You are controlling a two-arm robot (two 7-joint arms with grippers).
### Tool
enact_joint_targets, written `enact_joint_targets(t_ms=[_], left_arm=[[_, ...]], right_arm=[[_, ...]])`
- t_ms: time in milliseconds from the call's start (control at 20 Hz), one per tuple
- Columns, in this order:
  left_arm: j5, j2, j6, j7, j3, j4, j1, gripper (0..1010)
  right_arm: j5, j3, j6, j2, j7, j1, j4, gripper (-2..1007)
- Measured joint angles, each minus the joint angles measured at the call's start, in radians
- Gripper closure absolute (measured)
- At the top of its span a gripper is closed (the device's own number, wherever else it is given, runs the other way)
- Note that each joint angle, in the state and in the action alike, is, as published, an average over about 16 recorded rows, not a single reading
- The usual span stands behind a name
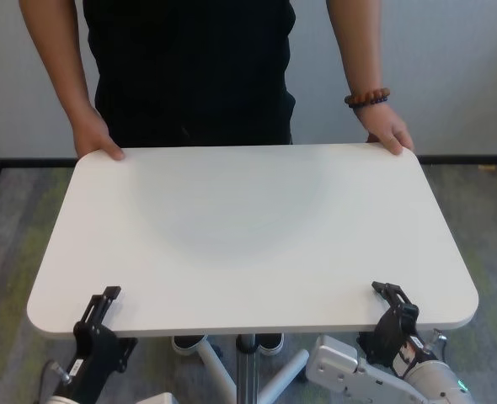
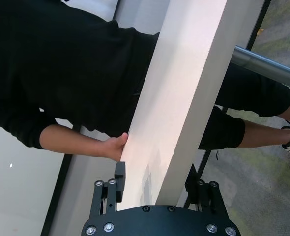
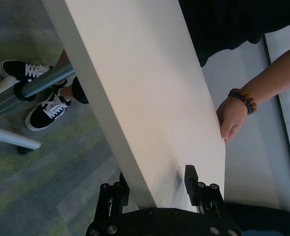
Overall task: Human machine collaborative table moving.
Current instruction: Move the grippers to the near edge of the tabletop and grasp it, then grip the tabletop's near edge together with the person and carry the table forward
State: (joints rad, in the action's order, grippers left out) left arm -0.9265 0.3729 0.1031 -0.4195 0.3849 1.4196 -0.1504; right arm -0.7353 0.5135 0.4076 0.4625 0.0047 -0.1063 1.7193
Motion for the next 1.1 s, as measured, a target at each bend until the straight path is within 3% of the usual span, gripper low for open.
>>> enact_joint_targets(t_ms=[550,800,1100], left_arm=[[0.0,0.0,0.0,0.0,0.0,0.0,0.0,570],[0.0,0.0,0.0,0.0,0.0,0.0,0.0,674],[0.0,0.0,0.0,0.001,0.0,0.0,0.0,728]], right_arm=[[-0.001,0.0,0.0,0.0,-0.001,0.0,0.0,575],[-0.001,0.0,0.0,0.0,-0.001,0.0,0.0,621],[-0.001,0.0,0.0,0.0,0.0,0.0,0.0,626]])
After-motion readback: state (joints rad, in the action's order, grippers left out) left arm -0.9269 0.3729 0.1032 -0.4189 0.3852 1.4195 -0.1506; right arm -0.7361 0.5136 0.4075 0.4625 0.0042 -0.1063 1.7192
